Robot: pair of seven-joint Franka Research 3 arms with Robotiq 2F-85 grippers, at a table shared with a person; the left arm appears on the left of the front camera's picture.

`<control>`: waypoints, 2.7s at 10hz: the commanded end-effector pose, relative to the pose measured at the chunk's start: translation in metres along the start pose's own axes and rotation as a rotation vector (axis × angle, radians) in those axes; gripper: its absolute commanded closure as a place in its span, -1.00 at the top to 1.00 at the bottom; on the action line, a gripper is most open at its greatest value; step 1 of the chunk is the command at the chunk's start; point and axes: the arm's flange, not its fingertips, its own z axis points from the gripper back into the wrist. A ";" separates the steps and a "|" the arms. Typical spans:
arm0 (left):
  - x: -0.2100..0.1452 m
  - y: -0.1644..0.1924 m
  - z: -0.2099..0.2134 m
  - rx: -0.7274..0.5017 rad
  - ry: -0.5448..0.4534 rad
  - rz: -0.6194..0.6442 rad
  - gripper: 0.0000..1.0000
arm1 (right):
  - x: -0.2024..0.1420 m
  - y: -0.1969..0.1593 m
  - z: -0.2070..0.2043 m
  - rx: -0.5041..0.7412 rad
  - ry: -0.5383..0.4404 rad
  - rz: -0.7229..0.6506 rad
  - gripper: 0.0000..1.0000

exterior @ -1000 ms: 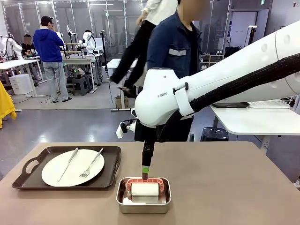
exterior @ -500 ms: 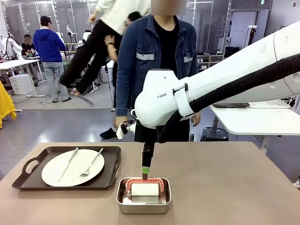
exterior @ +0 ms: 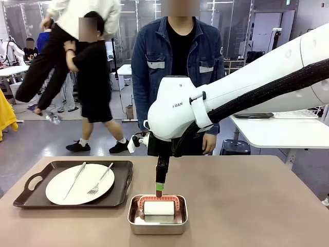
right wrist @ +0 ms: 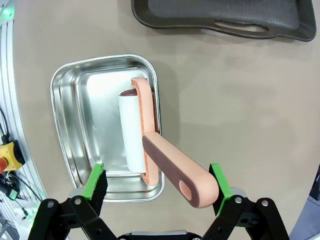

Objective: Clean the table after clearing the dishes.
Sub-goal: When the right (or left) Handle tray is removed, use the right hand (or left hand) to clean the right (or left) side of the table with the Lint Roller.

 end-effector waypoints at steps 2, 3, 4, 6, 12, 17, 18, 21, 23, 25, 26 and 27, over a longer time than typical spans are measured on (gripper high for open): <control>-0.002 -0.001 0.003 0.000 0.008 -0.013 1.00 | -0.029 -0.003 0.012 0.061 -0.173 -0.053 1.00; -0.002 -0.001 0.003 0.000 0.008 -0.013 1.00 | -0.060 -0.007 0.024 0.107 -0.256 -0.091 1.00; -0.002 -0.001 0.003 0.000 0.008 -0.013 1.00 | -0.090 -0.009 0.035 0.169 -0.318 -0.132 1.00; -0.002 -0.001 0.003 0.000 0.008 -0.013 1.00 | -0.144 -0.009 0.048 0.241 -0.476 -0.286 1.00; -0.002 -0.001 0.003 0.000 0.008 -0.013 1.00 | -0.320 0.026 0.067 0.517 -0.885 -0.632 1.00; -0.002 -0.001 0.003 0.000 0.008 -0.013 1.00 | -0.555 0.072 0.046 0.534 -1.170 -1.116 1.00; -0.002 -0.001 0.003 0.000 0.008 -0.013 1.00 | -0.586 0.090 0.042 0.506 -1.234 -1.212 1.00; -0.002 -0.001 0.003 0.000 0.008 -0.013 1.00 | -0.611 0.109 0.050 0.480 -1.249 -1.351 1.00; -0.002 -0.001 0.003 0.000 0.008 -0.013 1.00 | -0.629 0.111 0.040 0.466 -1.249 -1.309 1.00; -0.002 -0.001 0.003 0.000 0.008 -0.013 1.00 | -0.629 0.111 0.040 0.466 -1.249 -1.309 1.00; -0.002 -0.001 0.003 0.000 0.008 -0.013 1.00 | -0.629 0.111 0.040 0.466 -1.249 -1.309 1.00; -0.002 -0.001 0.003 0.000 0.008 -0.013 1.00 | -0.629 0.111 0.040 0.466 -1.249 -1.309 1.00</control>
